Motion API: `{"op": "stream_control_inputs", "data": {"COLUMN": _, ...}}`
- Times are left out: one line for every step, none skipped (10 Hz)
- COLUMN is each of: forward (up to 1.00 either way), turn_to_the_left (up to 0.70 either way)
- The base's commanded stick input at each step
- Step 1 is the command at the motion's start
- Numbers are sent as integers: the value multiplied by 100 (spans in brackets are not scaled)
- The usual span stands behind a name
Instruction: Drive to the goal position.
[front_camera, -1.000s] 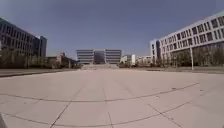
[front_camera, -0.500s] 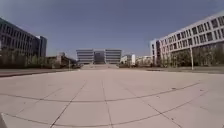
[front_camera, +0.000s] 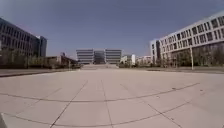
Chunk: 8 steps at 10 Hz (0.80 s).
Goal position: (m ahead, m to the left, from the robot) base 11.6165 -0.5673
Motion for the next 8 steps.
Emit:
{"op": "stream_control_inputs", "data": {"forward": 4, "turn_to_the_left": 0}}
{"op": "stream_control_inputs", "data": {"forward": 4, "turn_to_the_left": 0}}
{"op": "stream_control_inputs", "data": {"forward": 4, "turn_to_the_left": 0}}
{"op": "stream_control_inputs", "data": {"forward": 4, "turn_to_the_left": 0}}
{"op": "stream_control_inputs", "data": {"forward": 4, "turn_to_the_left": 0}}
{"op": "stream_control_inputs", "data": {"forward": 4, "turn_to_the_left": 0}}
{"op": "stream_control_inputs", "data": {"forward": 4, "turn_to_the_left": 0}}
{"op": "stream_control_inputs", "data": {"forward": 4, "turn_to_the_left": 0}}
